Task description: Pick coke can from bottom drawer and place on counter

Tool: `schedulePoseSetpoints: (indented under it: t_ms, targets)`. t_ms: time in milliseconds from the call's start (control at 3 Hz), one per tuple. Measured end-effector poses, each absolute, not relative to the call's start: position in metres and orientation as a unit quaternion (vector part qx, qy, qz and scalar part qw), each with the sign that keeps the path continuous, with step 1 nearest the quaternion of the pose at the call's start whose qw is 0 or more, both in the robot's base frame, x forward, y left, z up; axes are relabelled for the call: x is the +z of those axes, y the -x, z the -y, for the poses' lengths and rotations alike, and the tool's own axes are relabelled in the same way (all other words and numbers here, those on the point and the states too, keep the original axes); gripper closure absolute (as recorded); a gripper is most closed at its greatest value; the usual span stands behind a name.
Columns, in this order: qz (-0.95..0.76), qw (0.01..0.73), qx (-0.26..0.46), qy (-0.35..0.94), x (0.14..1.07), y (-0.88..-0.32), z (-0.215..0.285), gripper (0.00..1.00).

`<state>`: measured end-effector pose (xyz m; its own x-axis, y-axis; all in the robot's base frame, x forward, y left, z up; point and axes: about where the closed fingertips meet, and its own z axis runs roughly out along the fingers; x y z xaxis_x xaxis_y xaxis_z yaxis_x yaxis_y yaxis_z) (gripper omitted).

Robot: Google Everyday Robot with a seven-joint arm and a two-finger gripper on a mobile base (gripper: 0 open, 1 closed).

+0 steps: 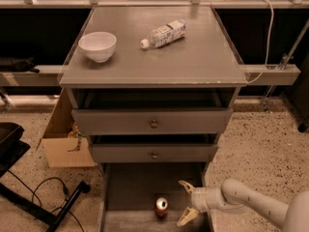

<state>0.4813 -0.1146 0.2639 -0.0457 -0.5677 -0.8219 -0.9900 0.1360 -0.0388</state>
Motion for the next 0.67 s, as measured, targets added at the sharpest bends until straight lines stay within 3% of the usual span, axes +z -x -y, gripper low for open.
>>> schedulePoseSetpoints:
  t_ms: [667]
  targets:
    - [-0.645, 0.341, 0.345, 0.591, 0.197, -0.499, 0.070, 0.00]
